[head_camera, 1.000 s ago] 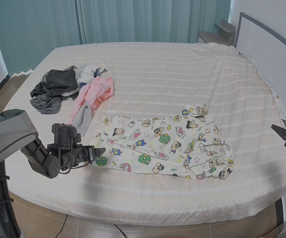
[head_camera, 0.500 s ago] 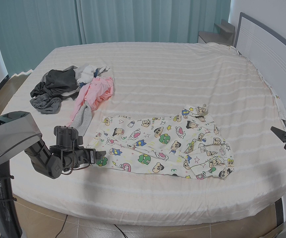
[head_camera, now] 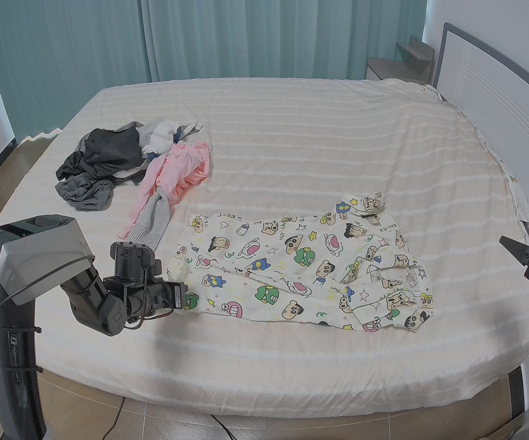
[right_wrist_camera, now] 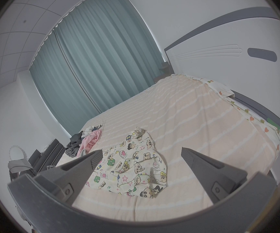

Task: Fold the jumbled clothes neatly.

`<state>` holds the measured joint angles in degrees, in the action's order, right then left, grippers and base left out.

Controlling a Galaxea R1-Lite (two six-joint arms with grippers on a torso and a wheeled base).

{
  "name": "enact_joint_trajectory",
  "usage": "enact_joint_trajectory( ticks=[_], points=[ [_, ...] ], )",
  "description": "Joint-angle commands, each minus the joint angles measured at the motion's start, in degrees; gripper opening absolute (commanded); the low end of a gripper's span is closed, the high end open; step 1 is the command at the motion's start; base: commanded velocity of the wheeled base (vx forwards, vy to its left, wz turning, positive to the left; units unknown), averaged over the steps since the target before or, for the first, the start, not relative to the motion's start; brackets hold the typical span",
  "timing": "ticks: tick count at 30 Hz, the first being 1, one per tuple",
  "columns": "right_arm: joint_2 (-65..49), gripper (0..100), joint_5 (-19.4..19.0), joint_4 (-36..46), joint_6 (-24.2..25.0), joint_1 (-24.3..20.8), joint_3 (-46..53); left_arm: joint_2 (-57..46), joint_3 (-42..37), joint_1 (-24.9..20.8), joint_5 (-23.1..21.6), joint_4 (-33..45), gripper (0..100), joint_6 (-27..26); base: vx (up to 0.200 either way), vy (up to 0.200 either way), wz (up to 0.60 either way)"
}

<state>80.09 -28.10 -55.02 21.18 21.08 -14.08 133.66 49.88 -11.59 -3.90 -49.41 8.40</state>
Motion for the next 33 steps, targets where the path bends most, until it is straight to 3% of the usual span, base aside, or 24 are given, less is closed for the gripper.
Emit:
enact_joint_trajectory(
  ticks=[1,15,23,33],
  points=[
    [0.15,100,-0.03,0.00,0.01,0.02,0.02,0.73,-0.31,0.17,0.21,0.01,0,-0.05,0.000,0.000,0.00],
    [0.68,100,-0.03,0.08,-0.34,-0.07,0.37,-5.86,-7.96,1.66,-0.32,0.72,0,-0.14,0.000,0.000,0.00],
    [0.68,100,-0.82,0.00,-0.52,-0.60,0.90,-9.47,-8.58,4.39,-2.08,7.92,0,-0.23,0.000,0.000,0.00],
    [0.77,100,-0.82,0.08,-0.52,-0.60,0.90,-9.38,-9.01,7.11,-2.78,8.80,0,-0.31,0.000,0.000,0.00]
  ],
)
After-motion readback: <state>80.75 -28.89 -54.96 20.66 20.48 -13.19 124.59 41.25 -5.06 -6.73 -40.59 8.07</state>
